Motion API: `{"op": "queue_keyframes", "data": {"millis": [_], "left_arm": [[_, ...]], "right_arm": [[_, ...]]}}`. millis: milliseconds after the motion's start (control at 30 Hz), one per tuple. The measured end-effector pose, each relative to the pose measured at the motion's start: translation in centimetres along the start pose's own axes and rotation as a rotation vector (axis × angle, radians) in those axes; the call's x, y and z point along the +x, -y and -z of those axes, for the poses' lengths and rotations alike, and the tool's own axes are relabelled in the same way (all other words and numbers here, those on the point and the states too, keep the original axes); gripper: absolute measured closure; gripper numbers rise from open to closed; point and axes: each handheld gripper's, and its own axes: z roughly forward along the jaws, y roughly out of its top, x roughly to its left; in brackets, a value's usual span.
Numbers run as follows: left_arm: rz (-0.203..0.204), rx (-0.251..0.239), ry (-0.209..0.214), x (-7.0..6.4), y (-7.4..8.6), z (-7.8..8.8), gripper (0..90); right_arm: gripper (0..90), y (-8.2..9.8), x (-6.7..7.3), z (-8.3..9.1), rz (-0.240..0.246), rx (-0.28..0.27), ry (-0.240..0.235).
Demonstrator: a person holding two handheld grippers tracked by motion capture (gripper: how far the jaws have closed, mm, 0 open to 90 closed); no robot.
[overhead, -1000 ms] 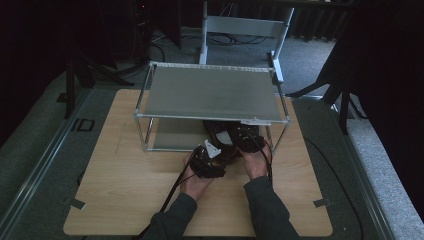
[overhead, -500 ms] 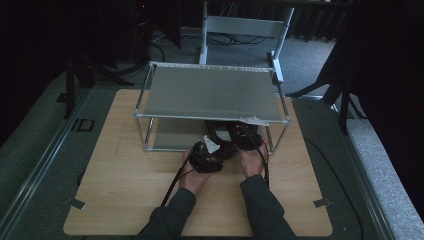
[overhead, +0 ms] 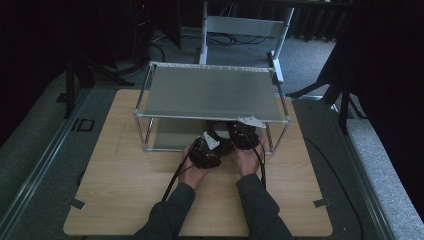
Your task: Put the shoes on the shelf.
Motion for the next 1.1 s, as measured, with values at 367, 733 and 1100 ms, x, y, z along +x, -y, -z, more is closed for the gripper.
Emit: {"op": "queue_keyframes", "data": {"millis": [367,733,1100], "left_arm": [[-0.005,0.015,-0.016,-0.1,-0.3,-1.3,39.2],[-0.019,0.027,0.012,-0.7,-0.3,-2.4,39.1],[-0.001,0.031,0.017,-0.1,-0.3,-2.5,40.5]], "right_arm": [[80.8,0.4,-0.4,-0.9,-0.022,-0.009,0.045],[79.8,0.4,-0.4,-1.1,-0.008,-0.008,0.046],[78.2,0.4,-0.4,-1.2,-0.003,-0.004,0.081]]}}
